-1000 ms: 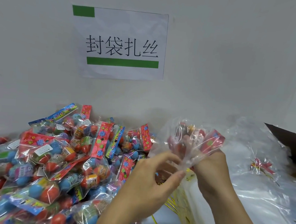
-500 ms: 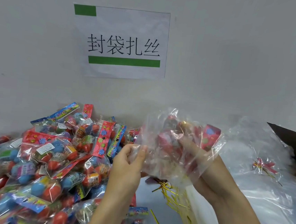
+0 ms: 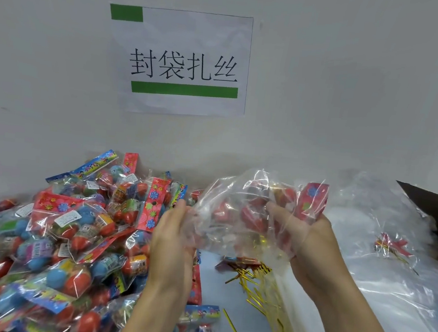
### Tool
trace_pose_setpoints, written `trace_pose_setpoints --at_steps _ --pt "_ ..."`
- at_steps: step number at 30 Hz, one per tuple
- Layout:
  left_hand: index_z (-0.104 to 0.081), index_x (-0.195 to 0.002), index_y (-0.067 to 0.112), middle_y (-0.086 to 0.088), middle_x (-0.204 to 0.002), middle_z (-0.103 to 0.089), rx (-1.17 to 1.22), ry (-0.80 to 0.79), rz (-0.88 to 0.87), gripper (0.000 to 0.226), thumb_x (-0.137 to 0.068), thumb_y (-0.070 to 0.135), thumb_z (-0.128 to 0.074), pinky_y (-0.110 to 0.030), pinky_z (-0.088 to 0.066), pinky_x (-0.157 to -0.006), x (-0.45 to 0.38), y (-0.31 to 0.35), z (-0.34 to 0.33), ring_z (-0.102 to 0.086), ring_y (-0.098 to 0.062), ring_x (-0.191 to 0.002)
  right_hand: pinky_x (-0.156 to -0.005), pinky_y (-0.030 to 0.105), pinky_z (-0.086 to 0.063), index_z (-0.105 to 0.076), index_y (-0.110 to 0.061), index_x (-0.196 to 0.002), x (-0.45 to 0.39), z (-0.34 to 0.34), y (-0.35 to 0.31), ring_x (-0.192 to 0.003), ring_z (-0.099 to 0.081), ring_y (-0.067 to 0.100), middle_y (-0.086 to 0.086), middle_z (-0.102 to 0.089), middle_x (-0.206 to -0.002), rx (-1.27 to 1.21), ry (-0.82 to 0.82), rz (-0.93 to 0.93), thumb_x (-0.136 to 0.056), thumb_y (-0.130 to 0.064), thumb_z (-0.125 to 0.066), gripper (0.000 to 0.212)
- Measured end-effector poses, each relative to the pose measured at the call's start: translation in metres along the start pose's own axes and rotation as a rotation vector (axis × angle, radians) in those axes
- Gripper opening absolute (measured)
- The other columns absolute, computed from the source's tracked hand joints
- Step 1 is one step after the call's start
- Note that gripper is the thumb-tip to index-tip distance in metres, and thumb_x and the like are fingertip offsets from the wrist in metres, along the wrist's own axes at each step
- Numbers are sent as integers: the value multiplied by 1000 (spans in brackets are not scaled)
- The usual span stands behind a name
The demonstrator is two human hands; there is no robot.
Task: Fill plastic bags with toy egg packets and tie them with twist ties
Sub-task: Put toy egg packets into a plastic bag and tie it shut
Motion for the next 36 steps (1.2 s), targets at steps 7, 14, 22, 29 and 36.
trace_pose_setpoints --at_steps 7,14,22,29,36 --pt "-76 -95 0 -23 -104 -72 -117 -135 215 37 -95 32 -57 -42 -52 -85 -1 -8 6 -64 -29 -88 -72 33 -57 -70 -10 -115 -4 9 0 -94 -75 24 6 -77 -102 -20 18 -39 -77 -15 -75 39" --pt "-78 -87 3 -13 -95 -67 -171 -180 163 30 -77 30 -70 -28 -49 -67 -3 -4 7 -55 -22 -75 -86 42 -55 -74 -16 -110 -6 19 3 -98 -74 24 8 -76 -109 -7 115 -59 -83 -13 -75 27" --pt "-67 -86 23 10 -74 -73 -223 324 -234 15 -97 15 -61 -18 -51 -69 -2 9 21 -68 0 -72 -66 28 -49 -72 -13 -110 -5 27 1 -69 -65 12 -1 -71 -83 37 244 -19 -88 -7 -71 23" --pt "-64 -100 26 -2 -99 -66 -367 268 -230 12 -98 14 -61 -24 -49 -63 -3 9 18 -61 -14 -81 -67 28 -52 -71 -15 -109 -3 27 -1 -73 -65 14 1 -69 -86 -16 220 -28 -92 -8 -67 18" --pt "-61 -130 24 12 -132 -55 -878 143 -639 32 -98 21 -58 -32 -39 -111 17 35 -11 -46 -1 -127 -58 21 -55 -75 -13 -105 -1 11 -3 -74 -73 13 0 -76 -88 -50 25 -69 -91 -7 -66 17"
Point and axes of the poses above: each hand's wrist, its own x-axis away from the middle knuckle, its own z-axis out of the back of the hand, y = z × x, the point moved 5 cm from there along -x, towards the middle knuckle
